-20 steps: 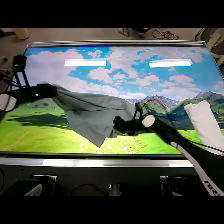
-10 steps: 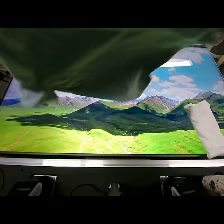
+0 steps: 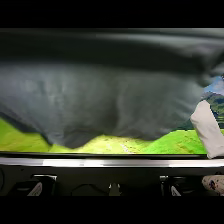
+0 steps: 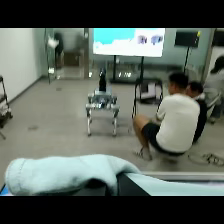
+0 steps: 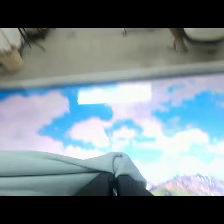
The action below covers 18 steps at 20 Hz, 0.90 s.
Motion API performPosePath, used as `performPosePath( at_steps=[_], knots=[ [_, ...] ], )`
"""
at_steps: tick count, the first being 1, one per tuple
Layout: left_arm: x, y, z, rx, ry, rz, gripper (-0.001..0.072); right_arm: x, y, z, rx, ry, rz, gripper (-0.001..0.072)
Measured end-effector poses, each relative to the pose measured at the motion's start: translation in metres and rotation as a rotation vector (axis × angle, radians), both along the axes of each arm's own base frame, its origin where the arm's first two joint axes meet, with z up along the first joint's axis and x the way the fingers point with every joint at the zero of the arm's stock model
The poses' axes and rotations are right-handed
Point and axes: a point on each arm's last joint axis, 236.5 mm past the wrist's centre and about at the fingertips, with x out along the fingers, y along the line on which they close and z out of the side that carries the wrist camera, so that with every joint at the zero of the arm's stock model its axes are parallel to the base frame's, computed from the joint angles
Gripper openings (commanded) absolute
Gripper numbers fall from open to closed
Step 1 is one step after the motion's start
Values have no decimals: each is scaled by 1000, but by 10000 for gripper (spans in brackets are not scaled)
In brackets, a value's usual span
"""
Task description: Fold the shirts.
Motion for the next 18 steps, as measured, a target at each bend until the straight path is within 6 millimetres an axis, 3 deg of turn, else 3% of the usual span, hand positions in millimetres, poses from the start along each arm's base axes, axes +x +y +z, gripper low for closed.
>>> performPosePath(
  at_steps=[3, 6, 8, 11, 12, 14, 15, 16, 17, 18],
  knots=[
    [80, 5, -77, 22, 247, 0, 33, 55, -3, -85, -63, 281, -27, 23],
    [163, -1, -195, -15, 521, -44, 33, 119, -6, -184, -114, 509, -56, 22],
    [208, -13, -276, -84, 654, -85, 33, 160, -5, -253, -128, 620, -76, 24],
    [254, -34, -382, -244, 798, -134, 34, 204, -2, -341, -120, 723, -103, 23],
    [264, -40, -413, -296, 840, -139, 34, 212, 0, -365, -102, 750, -116, 23],
    [273, -49, -462, -384, 915, -144, 38, 224, 5, -393, -51, 773, -147, 23],
    [277, -54, -477, -417, 934, -147, 120, 228, 8, -404, -25, 785, -155, 79],
    [277, -58, -491, -441, 963, -149, 429, 232, 14, -409, 12, 785, -160, 279],
    [276, -61, -500, -457, 986, -153, 720, 237, 19, -411, 44, 774, -157, 417],
    [277, -60, -498, -473, 994, -157, 694, 239, 24, -410, 73, 772, -146, 445]
  ],
)
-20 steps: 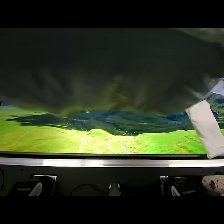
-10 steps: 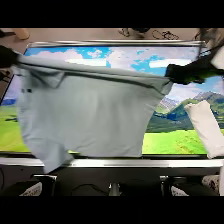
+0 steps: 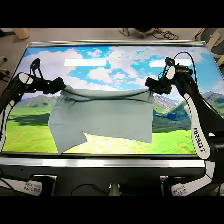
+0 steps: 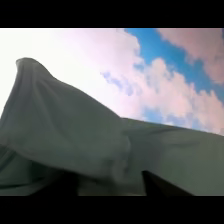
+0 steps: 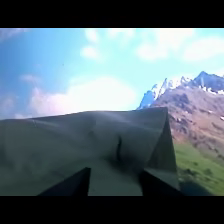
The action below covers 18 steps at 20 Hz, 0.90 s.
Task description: Fold the shirts.
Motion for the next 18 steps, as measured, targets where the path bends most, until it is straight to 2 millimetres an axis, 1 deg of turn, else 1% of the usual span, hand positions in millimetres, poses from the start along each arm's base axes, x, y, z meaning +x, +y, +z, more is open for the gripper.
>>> performPosePath(
  at_steps=[1, 2, 3, 4, 5, 6, 7, 8, 9, 10, 11, 12, 13, 15, 16, 17, 18],
  knots=[
    [1, 6, 5, 0, 9, -4, 541, 1, 1, 5, 17, -8, 12, 496],
    [-3, 19, 8, 28, 35, -18, 452, -1, -4, 13, 24, -11, 25, 517],
    [-9, 37, 12, 72, 66, -28, 458, -9, -14, 16, 20, 12, 35, 512],
    [-21, 61, 11, 121, 125, -27, 519, -22, -29, 15, 14, 62, 44, 511],
    [-41, 83, 4, 162, 213, -26, 541, -37, -43, 13, 16, 122, 53, 508],
    [-67, 103, -7, 183, 322, -19, 540, -58, -55, 6, 21, 195, 66, 501],
    [-89, 117, -16, 187, 406, -10, 539, -80, -62, -3, 32, 268, 83, 499],
    [-110, 125, -27, 171, 488, -3, 539, -104, -66, -12, 46, 338, 98, 498],
    [-129, 128, -39, 148, 557, -2, 539, -122, -69, -21, 60, 385, 106, 499],
    [-142, 127, -50, 127, 599, -1, 538, -139, -71, -30, 71, 429, 110, 501],
    [-152, 124, -60, 107, 629, -6, 538, -154, -70, -36, 89, 461, 118, 506],
    [-158, 120, -69, 91, 646, -12, 535, -164, -66, -40, 108, 484, 125, 513],
    [-163, 116, -79, 78, 657, -16, 531, -171, -64, -43, 120, 499, 131, 514],
    [-170, 107, -94, 59, 677, -26, 531, -181, -64, -47, 135, 521, 130, 561],
    [-173, 104, -101, 55, 687, -32, 529, -184, -62, -48, 140, 527, 134, 561],
    [-176, 100, -106, 50, 695, -37, 511, -187, -60, -48, 151, 531, 138, 562],
    [-177, 96, -109, 44, 698, -45, 382, -189, -59, -50, 154, 539, 140, 567]
  ],
)
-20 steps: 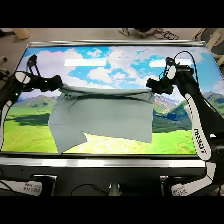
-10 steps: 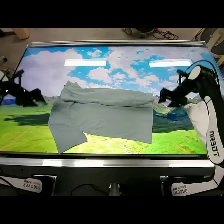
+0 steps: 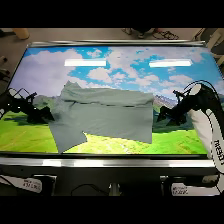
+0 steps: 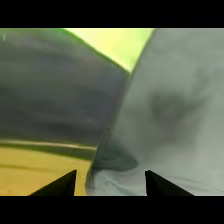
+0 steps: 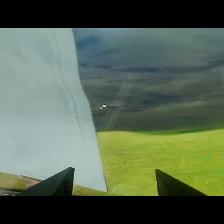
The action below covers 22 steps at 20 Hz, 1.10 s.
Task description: Fold the shirts.
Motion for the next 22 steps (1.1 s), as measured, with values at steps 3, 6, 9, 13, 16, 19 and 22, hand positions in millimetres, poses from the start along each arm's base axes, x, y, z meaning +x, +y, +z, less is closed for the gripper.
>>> performPosePath(
  at_steps=[3, 6, 9, 13, 16, 19, 22],
  knots=[
    [-3, -9, -7, -13, 9, -10, 50, -15, 4, -11, 17, 45, -8, 611],
    [-1, -13, -8, -19, -6, -22, 34, -32, 19, -31, 62, 80, -29, 610],
    [5, -10, 0, 5, -54, -41, 33, -45, 45, -45, 106, 95, -16, 610],
    [10, -12, 22, 8, -114, -46, 34, -58, 82, -54, 133, 106, 24, 208],
    [15, -12, 40, 14, -166, -48, 31, -45, 99, -59, 128, 37, 27, 20],
    [40, -15, 100, 26, -349, -65, 31, 1, 95, -13, 86, -177, 115, 20],
    [76, -21, 250, 77, -770, -68, 31, 65, 70, 122, -70, -577, 227, 20]
  ],
)
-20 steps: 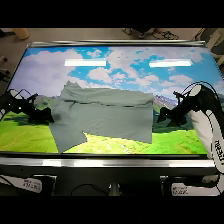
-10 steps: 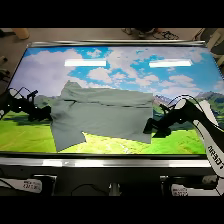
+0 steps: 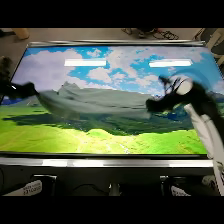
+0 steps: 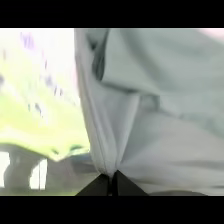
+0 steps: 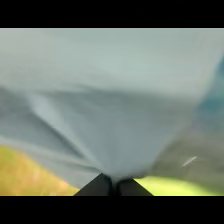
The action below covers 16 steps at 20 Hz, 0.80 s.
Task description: Fold the shirts.
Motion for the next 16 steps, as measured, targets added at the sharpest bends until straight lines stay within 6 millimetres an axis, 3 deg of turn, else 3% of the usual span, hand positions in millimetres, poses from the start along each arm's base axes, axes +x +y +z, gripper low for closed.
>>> performPosePath(
  at_steps=[1, 2, 3, 4, 5, 7, 9, 11, 13, 16],
  knots=[
    [1, -4, 75, 25, -204, 8, 30, 12, -15, 65, -61, -172, -3, 19],
    [-11, -7, 151, 57, -407, 20, 30, 14, -25, 131, -100, -339, -17, 19],
    [-32, -12, 218, 89, -590, 36, 30, 6, -36, 204, -129, -528, -42, 20],
    [-61, -17, 274, 121, -742, 47, 30, -12, -47, 259, -152, -663, -72, 20],
    [-98, -25, 320, 152, -874, 54, 30, -32, -55, 302, -161, -774, -105, 20],
    [-162, -36, 372, 196, -1036, 72, 30, -78, -68, 365, -155, -939, -162, 20],
    [-203, -43, 389, 221, -1088, 88, 31, -106, -76, 391, -153, -1008, -195, 20],
    [-223, -43, 389, 250, -1086, 101, 31, -121, -78, 397, -149, -1017, -208, 20],
    [-225, -40, 381, 273, -1050, 102, 31, -129, -82, 399, -153, -1015, -220, 20],
    [-199, -32, 356, 294, -940, 86, 31, -115, -82, 374, -168, -914, -216, 20]
  ],
)
